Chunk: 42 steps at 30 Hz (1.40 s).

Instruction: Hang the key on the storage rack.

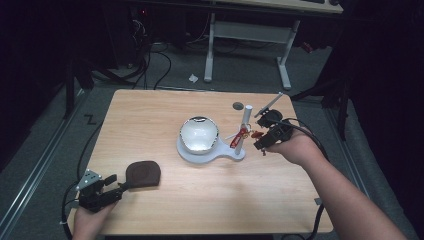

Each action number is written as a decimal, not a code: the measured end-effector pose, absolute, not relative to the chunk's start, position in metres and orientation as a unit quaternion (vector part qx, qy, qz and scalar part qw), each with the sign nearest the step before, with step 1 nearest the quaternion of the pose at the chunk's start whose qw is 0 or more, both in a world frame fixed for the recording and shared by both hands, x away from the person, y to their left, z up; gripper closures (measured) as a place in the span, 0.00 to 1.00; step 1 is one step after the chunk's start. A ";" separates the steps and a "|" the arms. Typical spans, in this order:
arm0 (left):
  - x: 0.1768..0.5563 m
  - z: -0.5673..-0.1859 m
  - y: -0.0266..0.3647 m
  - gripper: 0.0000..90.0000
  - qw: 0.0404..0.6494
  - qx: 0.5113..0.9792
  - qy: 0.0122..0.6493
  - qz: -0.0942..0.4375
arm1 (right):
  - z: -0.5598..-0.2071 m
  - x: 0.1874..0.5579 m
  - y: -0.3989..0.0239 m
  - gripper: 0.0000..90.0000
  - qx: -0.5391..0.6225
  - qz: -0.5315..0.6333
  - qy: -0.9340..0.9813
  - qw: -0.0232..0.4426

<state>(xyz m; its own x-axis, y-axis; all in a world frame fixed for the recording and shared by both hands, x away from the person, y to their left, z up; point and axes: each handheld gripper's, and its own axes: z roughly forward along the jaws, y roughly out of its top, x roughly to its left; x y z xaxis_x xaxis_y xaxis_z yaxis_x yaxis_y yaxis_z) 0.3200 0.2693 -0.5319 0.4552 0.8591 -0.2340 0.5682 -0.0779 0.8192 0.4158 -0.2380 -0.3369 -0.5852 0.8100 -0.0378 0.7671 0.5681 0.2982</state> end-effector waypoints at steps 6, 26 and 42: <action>0.320 -0.532 0.270 0.38 0.462 0.717 0.498 0.158 | -0.352 0.418 -0.237 0.69 0.449 0.129 0.881 0.074; 0.320 -0.533 0.269 0.38 0.460 0.717 0.498 0.158 | -0.374 0.425 -0.239 0.67 0.453 0.152 0.876 0.069; 0.320 -0.532 0.270 0.38 0.463 0.715 0.500 0.157 | -0.368 0.411 -0.250 0.69 0.463 0.156 0.869 0.081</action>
